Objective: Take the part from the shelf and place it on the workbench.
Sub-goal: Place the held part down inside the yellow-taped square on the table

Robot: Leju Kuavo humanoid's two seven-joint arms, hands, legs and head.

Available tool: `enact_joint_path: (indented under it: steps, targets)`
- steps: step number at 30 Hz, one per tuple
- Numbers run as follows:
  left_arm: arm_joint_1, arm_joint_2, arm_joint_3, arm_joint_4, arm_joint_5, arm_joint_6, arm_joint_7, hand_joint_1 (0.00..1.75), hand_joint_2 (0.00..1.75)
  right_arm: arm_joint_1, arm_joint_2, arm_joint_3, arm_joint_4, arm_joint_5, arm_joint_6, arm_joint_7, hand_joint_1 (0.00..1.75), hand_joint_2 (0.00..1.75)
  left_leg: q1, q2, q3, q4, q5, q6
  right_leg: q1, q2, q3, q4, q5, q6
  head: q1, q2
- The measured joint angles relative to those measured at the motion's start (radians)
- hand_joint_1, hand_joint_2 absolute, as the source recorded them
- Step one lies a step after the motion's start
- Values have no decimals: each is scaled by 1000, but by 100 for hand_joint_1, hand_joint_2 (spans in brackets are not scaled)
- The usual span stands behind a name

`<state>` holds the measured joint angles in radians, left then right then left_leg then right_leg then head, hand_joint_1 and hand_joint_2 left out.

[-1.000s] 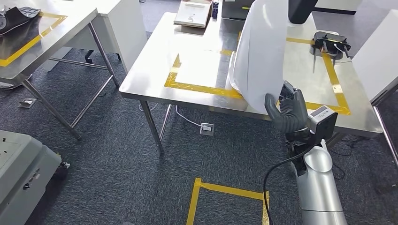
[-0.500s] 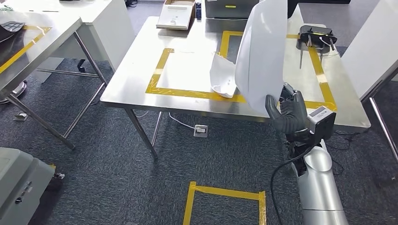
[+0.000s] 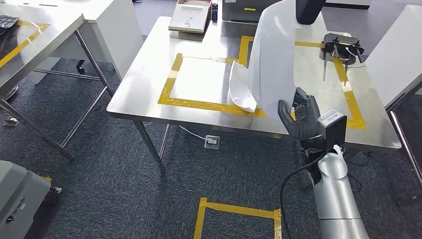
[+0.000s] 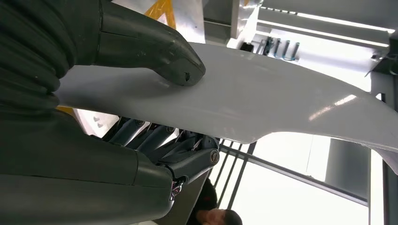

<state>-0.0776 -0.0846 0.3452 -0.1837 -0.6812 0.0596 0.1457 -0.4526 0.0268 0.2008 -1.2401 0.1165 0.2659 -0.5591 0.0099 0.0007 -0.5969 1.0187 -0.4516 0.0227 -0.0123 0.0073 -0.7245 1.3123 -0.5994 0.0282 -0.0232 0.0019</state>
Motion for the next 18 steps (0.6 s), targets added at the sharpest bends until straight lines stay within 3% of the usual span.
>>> enact_joint_path:
  steps: [1,2,3,5,6,9,11,14,15,16,17,18]
  targets:
    - [1,0,0,0,-2,-1,0,0,175,-7,-1,2,16,10,-11,2,175,175,0,0,7,1,-6,-1,-2,-1,-13,-1,23,2,0,0]
    - [1,-1,0,0,-4,-2,1,0,175,-20,-1,4,35,21,-23,6,175,175,1,-1,15,3,-14,-4,-4,-2,-6,-42,65,3,0,0]
    - [1,-2,0,0,-7,-4,1,0,175,-40,-2,8,57,33,-36,12,175,175,2,-1,22,6,-22,-8,-6,-5,17,-114,116,3,0,0]
    - [-3,-2,0,0,-12,-6,2,0,175,-92,-3,14,116,58,-68,25,175,175,-1,-1,29,14,-37,-20,-4,-10,65,-238,172,-2,1,0]
    - [-6,-2,0,0,-15,-8,3,0,175,-118,-3,16,150,70,-83,32,175,175,-2,-1,29,16,-42,-26,-1,-11,78,-267,177,-7,0,0]
    - [-11,-3,0,-1,-22,-11,9,0,175,-185,-6,18,243,103,-115,44,175,175,-2,1,34,10,-48,-43,2,-8,87,-280,167,-29,-3,0]
    - [-13,-5,0,-1,-27,-11,14,0,175,-233,-7,18,310,131,-139,59,175,175,0,2,22,45,-67,-54,-2,-7,99,-287,164,-43,-5,0]
    - [-19,-8,0,-1,-36,-13,21,0,175,-311,-7,19,425,171,-174,101,175,175,0,1,-90,240,-135,-63,-1,-6,114,-289,153,-57,-9,0]
    - [-20,-9,0,-1,-40,-15,23,0,175,-334,-7,19,465,179,-180,120,175,175,1,1,-128,293,-141,-64,0,-4,118,-289,148,-58,-9,0]
    - [-20,-9,0,-1,-45,-19,25,0,175,-355,-7,19,505,189,-186,143,175,175,0,1,-146,306,-126,-63,1,-2,124,-288,143,-57,-9,0]
    - [-20,-9,-1,-1,-51,-24,26,0,175,-376,-9,19,544,200,-194,169,175,175,0,1,-145,279,-90,-60,2,-1,132,-288,137,-56,-9,0]
    - [-22,-9,-3,-1,-57,-31,28,0,175,-400,-11,19,583,215,-204,201,175,175,0,1,-126,216,-40,-56,2,1,141,-287,131,-53,-9,0]
